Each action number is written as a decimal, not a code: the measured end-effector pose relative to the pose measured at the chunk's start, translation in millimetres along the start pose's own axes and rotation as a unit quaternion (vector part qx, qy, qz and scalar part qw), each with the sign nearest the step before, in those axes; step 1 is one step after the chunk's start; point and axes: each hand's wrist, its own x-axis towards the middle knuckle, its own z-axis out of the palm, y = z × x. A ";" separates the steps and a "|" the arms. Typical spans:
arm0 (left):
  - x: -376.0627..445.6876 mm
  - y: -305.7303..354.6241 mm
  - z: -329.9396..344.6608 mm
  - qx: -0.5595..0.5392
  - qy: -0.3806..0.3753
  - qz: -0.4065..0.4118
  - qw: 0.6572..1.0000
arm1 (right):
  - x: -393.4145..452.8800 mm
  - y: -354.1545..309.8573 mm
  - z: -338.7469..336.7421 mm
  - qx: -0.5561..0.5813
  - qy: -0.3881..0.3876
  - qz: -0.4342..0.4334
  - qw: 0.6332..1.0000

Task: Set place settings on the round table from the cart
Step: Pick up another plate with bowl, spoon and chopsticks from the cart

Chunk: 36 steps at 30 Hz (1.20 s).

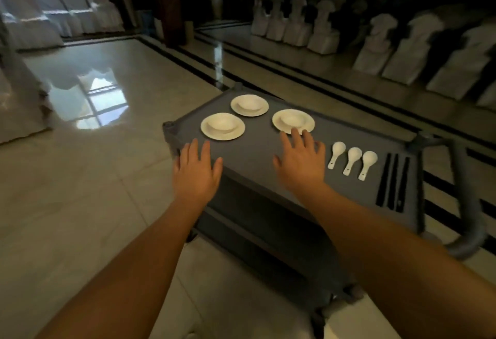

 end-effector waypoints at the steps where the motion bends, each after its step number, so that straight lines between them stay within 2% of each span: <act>1: 14.6 -1.5 5.4 -0.001 -0.006 0.018 1.000 | 7.7 -2.1 3.9 -0.005 0.000 0.015 1.000; 8: 105.0 -23.5 19.8 0.015 -0.051 0.122 0.991 | 52.7 -24.8 27.3 0.000 -0.002 0.129 0.992; 13: 145.6 -16.9 41.5 0.002 -0.071 0.154 0.986 | 67.1 -24.6 37.7 -0.011 -0.001 0.164 0.986; 19: 182.6 26.9 94.6 -0.046 -0.116 0.175 0.977 | 90.5 19.3 63.7 0.016 -0.034 0.238 0.971; 23: 207.4 56.3 127.2 -0.030 -0.142 0.207 0.968 | 112.3 55.5 90.9 0.033 -0.074 0.269 0.960; 26: 241.4 81.2 150.1 -0.041 -0.182 0.193 0.963 | 142.7 82.5 111.5 0.085 -0.103 0.297 0.946; 32: 301.1 123.8 200.8 -0.130 -0.219 0.117 0.960 | 203.9 123.4 147.6 0.294 -0.117 0.365 0.875; 36: 325.6 137.7 234.4 -0.222 -0.282 0.011 0.933 | 232.1 136.0 166.1 0.409 -0.140 0.418 0.799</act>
